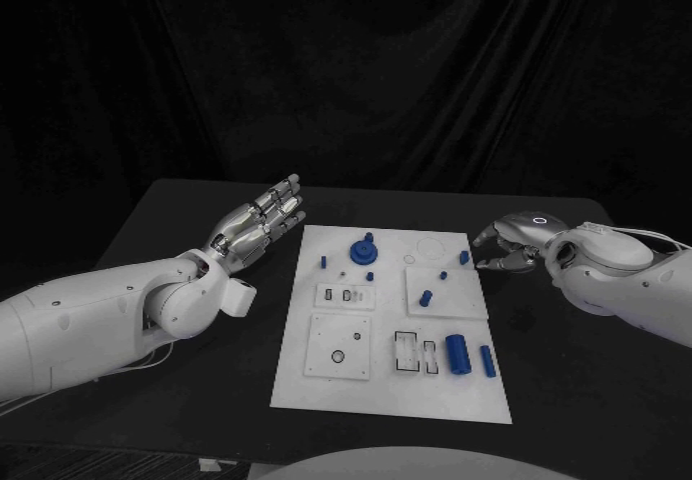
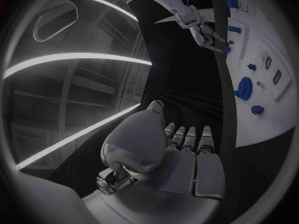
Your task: Assemble the parts on the task board
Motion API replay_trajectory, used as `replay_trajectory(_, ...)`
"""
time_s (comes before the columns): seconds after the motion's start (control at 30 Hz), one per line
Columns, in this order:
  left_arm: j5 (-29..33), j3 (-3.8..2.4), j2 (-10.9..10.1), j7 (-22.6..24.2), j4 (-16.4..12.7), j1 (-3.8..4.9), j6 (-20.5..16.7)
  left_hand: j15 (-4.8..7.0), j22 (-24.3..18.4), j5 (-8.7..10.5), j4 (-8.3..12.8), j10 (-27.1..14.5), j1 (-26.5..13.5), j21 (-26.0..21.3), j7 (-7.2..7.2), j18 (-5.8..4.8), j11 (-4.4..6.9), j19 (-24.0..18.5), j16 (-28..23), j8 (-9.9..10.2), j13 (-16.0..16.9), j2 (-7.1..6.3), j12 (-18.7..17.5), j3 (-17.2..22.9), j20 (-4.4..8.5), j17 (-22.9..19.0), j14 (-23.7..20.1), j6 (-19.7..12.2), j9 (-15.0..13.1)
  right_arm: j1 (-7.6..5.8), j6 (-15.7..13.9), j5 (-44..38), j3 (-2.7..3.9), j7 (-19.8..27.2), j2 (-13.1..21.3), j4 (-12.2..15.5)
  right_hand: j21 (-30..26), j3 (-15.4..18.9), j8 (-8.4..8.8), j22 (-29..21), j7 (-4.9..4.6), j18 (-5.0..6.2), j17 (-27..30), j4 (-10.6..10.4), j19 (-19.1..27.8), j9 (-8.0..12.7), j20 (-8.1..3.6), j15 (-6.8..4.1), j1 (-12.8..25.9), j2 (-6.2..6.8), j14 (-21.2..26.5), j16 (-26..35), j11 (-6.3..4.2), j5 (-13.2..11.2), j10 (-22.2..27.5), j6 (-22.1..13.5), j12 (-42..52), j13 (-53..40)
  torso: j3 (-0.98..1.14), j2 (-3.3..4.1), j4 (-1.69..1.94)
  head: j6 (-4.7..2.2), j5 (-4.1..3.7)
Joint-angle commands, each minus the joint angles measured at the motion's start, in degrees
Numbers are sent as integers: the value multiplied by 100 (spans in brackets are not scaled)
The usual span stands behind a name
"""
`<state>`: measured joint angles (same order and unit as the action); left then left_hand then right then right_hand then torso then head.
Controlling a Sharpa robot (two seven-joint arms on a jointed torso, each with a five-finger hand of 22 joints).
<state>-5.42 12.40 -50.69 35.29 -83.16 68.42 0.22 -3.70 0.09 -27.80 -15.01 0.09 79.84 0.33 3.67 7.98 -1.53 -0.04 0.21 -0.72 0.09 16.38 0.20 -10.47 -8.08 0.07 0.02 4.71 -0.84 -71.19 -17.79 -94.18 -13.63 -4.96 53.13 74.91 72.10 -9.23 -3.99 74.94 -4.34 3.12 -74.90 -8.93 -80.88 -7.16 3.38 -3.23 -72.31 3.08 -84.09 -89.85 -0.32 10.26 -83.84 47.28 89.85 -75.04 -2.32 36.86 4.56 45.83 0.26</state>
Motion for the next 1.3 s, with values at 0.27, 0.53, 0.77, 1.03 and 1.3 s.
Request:
replay_trajectory(0.27, -3, -5, 18, 54, 7, -16, 91, -49, -9, -42, 15, -9, 71, -33, -40, 35, -50, 4, -21, -25, -9, -3, -20, 29, -36, -7, -2, 9, -8, 23, -46, -20, 3, 41, -35, -20, -39, -17, -29, 994, -2, 75, -1510, 59, -15, -19, -39, -29, -115, -43, -591, -15, -10, 426, -616, 79, 15, -1496, -6, -4, 3, -25, 3)
replay_trajectory(0.53, -3, -5, 30, 52, 13, -20, 108, -69, -9, -45, 27, -9, 78, -33, -38, 28, -53, 4, -21, -24, -9, -2, -20, 43, -45, -7, -2, 8, -8, 26, -45, -20, 3, 61, -95, -32, -36, 0, -33, 996, -15, 73, -1510, 35, -19, -26, -37, -24, -82, -40, -591, -15, -2, 366, -616, 102, 15, -1496, -4, -4, 8, -12, -15)
replay_trajectory(0.77, -3, -5, 29, 47, 17, -21, 113, -72, -9, -47, 31, -9, 80, -33, -38, 26, -54, 4, -21, -24, -9, -1, -20, 47, -47, -7, -2, 8, -8, 28, -37, -20, 4, 68, -148, -49, -37, 31, -38, 997, -24, 72, -1510, 9, -23, -40, -31, -16, -52, -39, -591, -15, 7, 166, -616, 137, 15, -1496, -2, -5, 7, -32, -37)
replay_trajectory(1.03, -3, -5, 31, 35, 21, -23, 131, -72, -9, -47, 31, -9, 80, -33, -38, 26, -54, 4, -21, -24, -9, -1, -20, 47, -47, -7, -2, 8, -8, 41, 23, -20, 4, 54, -225, -108, -48, 68, -36, 996, -39, 74, -1510, -12, -22, -54, -22, -4, -30, -38, -591, -15, 19, -36, -616, 159, 15, -1496, -4, -5, 5, -6, -39)
replay_trajectory(1.3, -3, -5, 36, 21, 24, -24, 151, -81, -9, -51, 40, -9, 84, -33, -39, 21, -57, 4, -21, -23, -9, 0, -20, 57, -53, -7, -2, 7, -7, 88, 77, -20, 5, 36, -310, -203, -62, 85, -36, 992, -48, 76, -1510, -19, -17, -59, -17, 1, -21, -35, -591, -15, 26, -105, -616, 166, 15, -1496, 0, -2, 5, 7, -36)
